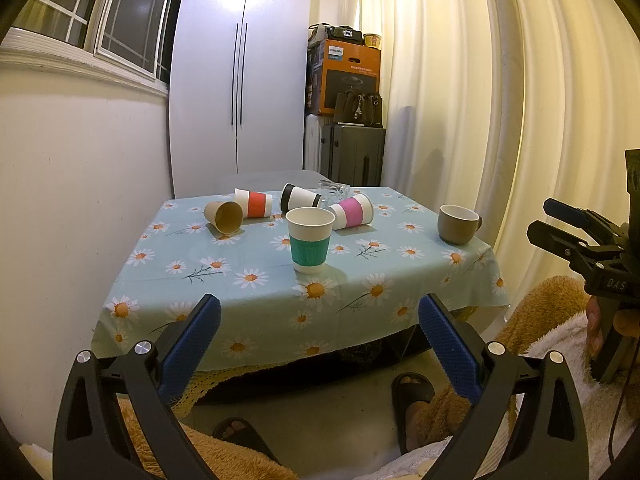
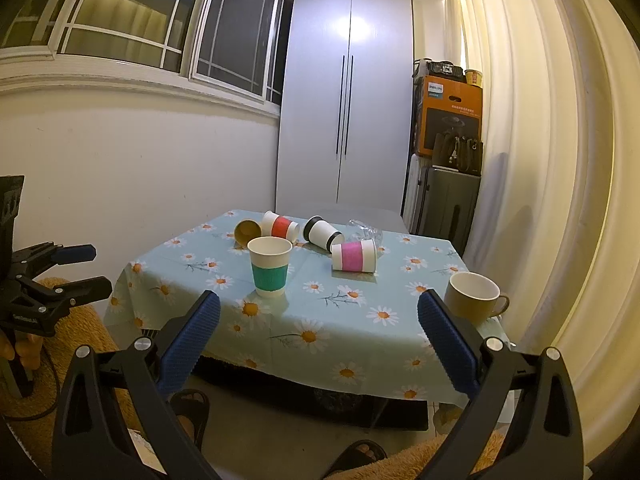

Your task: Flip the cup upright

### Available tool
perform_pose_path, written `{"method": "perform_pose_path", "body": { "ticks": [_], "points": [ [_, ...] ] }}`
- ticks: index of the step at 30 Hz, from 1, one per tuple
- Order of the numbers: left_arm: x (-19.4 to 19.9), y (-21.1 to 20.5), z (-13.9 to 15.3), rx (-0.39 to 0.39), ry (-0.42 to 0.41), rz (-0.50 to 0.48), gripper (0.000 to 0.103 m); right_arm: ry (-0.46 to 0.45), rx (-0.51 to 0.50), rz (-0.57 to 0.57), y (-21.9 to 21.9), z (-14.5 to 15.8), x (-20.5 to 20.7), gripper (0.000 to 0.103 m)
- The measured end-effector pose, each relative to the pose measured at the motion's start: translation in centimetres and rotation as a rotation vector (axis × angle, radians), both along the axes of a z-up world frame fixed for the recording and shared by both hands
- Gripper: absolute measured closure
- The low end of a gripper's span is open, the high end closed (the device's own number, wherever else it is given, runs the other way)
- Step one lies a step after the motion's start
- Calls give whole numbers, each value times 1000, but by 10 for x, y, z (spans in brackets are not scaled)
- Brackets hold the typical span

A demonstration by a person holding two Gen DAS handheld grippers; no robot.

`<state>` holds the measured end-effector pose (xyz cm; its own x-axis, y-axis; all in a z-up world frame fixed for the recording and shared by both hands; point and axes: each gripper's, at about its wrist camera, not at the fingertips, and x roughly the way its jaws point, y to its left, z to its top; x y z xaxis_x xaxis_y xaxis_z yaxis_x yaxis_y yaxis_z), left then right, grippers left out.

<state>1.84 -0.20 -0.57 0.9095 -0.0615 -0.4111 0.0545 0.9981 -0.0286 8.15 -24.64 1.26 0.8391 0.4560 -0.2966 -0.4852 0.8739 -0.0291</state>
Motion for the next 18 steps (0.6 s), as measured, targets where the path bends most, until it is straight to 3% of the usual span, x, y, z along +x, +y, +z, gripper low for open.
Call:
{"method": "perform_pose_path", "body": {
  "ticks": [18],
  "points": [
    [-1, 9, -1, -31, 10, 10, 7, 8, -21, 11, 4, -5, -2, 5]
  ]
}}
